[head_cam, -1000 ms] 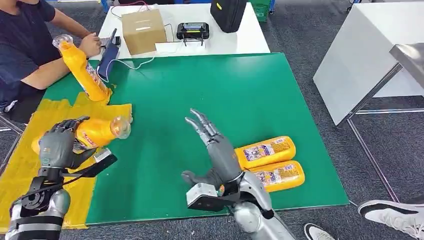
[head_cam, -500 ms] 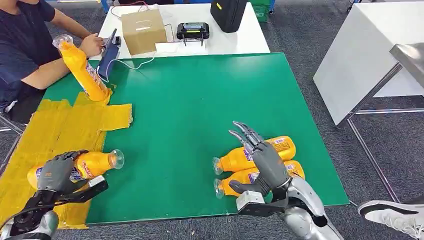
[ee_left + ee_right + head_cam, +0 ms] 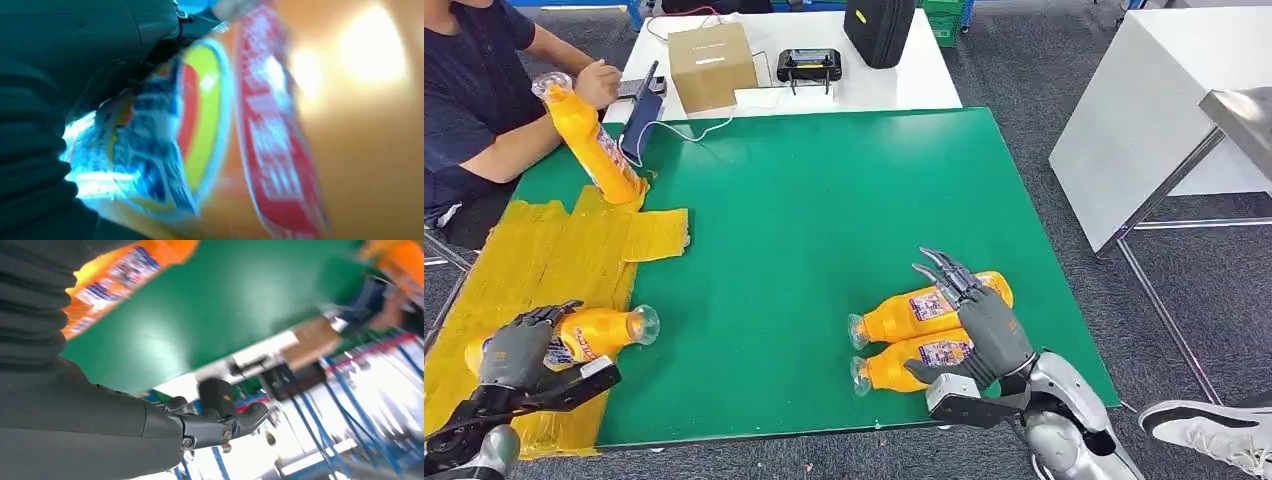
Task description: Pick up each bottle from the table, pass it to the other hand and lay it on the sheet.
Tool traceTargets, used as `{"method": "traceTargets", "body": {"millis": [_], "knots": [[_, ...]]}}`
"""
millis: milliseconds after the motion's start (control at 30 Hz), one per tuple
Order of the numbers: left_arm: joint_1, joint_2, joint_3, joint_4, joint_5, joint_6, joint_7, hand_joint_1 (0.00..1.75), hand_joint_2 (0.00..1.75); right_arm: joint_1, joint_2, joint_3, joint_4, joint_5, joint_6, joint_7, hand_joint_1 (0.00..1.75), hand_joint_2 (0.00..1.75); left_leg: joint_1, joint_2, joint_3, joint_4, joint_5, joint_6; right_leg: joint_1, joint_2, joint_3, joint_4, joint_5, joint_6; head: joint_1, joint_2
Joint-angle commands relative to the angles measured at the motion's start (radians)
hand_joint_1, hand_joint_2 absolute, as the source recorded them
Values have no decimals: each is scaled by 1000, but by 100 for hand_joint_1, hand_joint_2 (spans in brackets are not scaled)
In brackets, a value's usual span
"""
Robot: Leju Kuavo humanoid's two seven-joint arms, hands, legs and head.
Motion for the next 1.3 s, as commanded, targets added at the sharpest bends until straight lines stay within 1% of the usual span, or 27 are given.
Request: {"method": "traceTargets", "body": {"millis": [33, 67, 100, 133, 167, 200, 233, 300, 367, 400, 500, 533, 567, 600, 667, 700, 733, 800, 933, 1000, 1033, 1133, 1167, 1300], "knots": [[-13, -26, 1, 128, 8, -30, 9, 0, 0, -59, -28, 12, 94, 11, 28, 26, 0, 175, -1, -1, 4, -2, 0, 0, -2, 7, 3, -1, 0, 0, 0, 0], [-15, -23, -1, 131, 25, -17, -10, 0, 0, -70, -44, 29, 110, 4, 57, 33, 0, 175, -1, -1, 4, -2, 0, 0, -2, 7, 3, -2, 0, 0, 0, 0], [-97, -29, -17, 183, 128, -18, -69, 0, 0, -168, -93, 135, 274, -9, 142, 65, 0, 175, -1, 0, 3, -2, 0, 1, -1, 5, 2, -1, 0, 0, 0, 0], [-97, -29, -17, 183, 128, -18, -69, 0, 0, -168, -93, 135, 274, -9, 142, 65, 0, 175, -1, 0, 3, -2, 0, 1, -1, 6, 3, -1, 1, 0, 1, 0], [-99, -31, -22, 177, 148, -21, -89, 0, 0, -182, -92, 147, 293, -12, 149, 68, 0, 175, -1, -2, 4, -2, 1, 1, -1, 6, 4, -2, 1, 0, 0, 0], [-99, -31, -22, 177, 148, -21, -89, 0, 0, -182, -92, 147, 293, -12, 149, 68, 0, 175, 0, -1, 3, -1, 1, 1, -1, 4, 3, -1, 1, 0, 0, 0], [-99, -32, -24, 174, 148, -24, -88, 0, 0, -188, -90, 149, 302, -11, 149, 68, 0, 175, 0, -2, 4, -2, 1, 1, -1, 7, 4, -1, 1, 0, 1, 0], [-94, -32, -24, 167, 152, -22, -91, 0, 0, -191, -90, 151, 306, -14, 152, 70, 0, 175, -1, -2, 3, -2, 1, 1, -1, 4, 3, -1, 0, 0, 1, 0], [-91, -33, -28, 147, 201, -40, -115, 0, 0, -209, -102, 178, 327, -24, 163, 84, 0, 175, -1, -2, 3, -1, 1, 1, -1, 5, 3, -1, 0, 0, 0, 0], [-95, -35, -29, 141, 222, -52, -123, 0, 0, -211, -107, 183, 337, -28, 164, 88, 0, 175, 0, -2, 3, -1, 1, 1, -1, 4, 3, -1, 0, 0, 1, 0], [-101, -37, -29, 119, 296, -87, -152, 0, 0, -217, -117, 194, 369, -34, 166, 89, 0, 175, 0, -4, 3, -1, 1, 2, -1, 5, 4, -1, 0, 0, 0, 0], [-105, -41, -21, 110, 340, -103, -175, 0, 0, -219, -119, 197, 382, -43, 173, 91, 0, 175, 0, -3, 2, -1, 1, 2, -1, 3, 3, -1, 0, 0, 0, 0], [-105, -39, -20, 103, 359, -107, -188, 0, 0, -220, -120, 200, 390, -42, 172, 91, 0, 175, 0, -6, 5, -1, 0, 2, -2, 7, 5, -1, -1, 0, 1, 0], [-105, -38, -16, 98, 376, -105, -196, 0, 0, -221, -122, 205, 398, -43, 172, 90, 0, 175, 0, -4, 2, -1, 1, 2, -1, 3, 2, -1, 0, 0, 0, 0], [-111, -39, -5, 97, 407, -118, -204, 0, 0, -215, -128, 216, 405, -43, 172, 89, 0, 175, 0, -4, 3, -1, 1, 2, -1, 5, 3, -1, 0, 0, 0, 0], [-114, -35, -2, 101, 416, -125, -203, 0, 0, -212, -133, 223, 404, -43, 173, 89, 0, 175, 0, -3, 1, 0, 1, 1, -1, 2, 2, -1, 0, 0, 1, 0], [-116, -31, 5, 106, 431, -126, -205, 0, 0, -205, -141, 228, 395, -43, 169, 90, 0, 175, 0, -5, 2, 0, 1, 2, -1, 4, 3, -1, 0, 0, 1, 0], [-112, -27, 7, 107, 436, -124, -208, 0, 0, -198, -147, 229, 387, -43, 167, 90, 0, 175, 0, -3, 0, 0, 1, 1, 0, 3, 1, -1, 0, 0, 1, 0], [-112, -27, 7, 107, 436, -124, -208, 0, 0, -198, -147, 229, 387, -43, 167, 90, 0, 175, 0, -5, 2, 0, 1, 1, -1, 4, 2, -1, -1, 0, 0, 0], [-112, -27, 7, 107, 436, -124, -208, 0, 0, -198, -147, 229, 387, -43, 167, 90, 0, 175, 0, -3, 1, 0, 1, 1, -1, 3, 1, -1, 0, 0, 0, 0], [-112, -27, 7, 107, 436, -124, -208, 0, 0, -198, -147, 229, 387, -43, 167, 90, 0, 175, 0, -4, 2, 0, 1, 1, -1, 5, 2, 0, -1, 0, 1, 0], [-112, -27, 7, 107, 436, -124, -208, 0, 0, -198, -147, 229, 387, -43, 167, 90, 0, 175, 0, -2, 0, 0, 1, 1, -1, 2, 0, 0, 0, 0, 0, 0], [-112, -27, 7, 107, 436, -124, -208, 0, 0, -198, -147, 229, 387, -43, 167, 90, 0, 175, 0, -3, 1, 0, 1, 1, -1, 4, 1, -1, 0, 0, 1, 0], [-112, -27, 7, 107, 436, -124, -208, 0, 0, -198, -147, 229, 387, -43, 167, 90, 0, 175, 0, -3, 0, 0, 1, 1, -1, 3, 0, 0, 0, 0, 1, 0]]}}
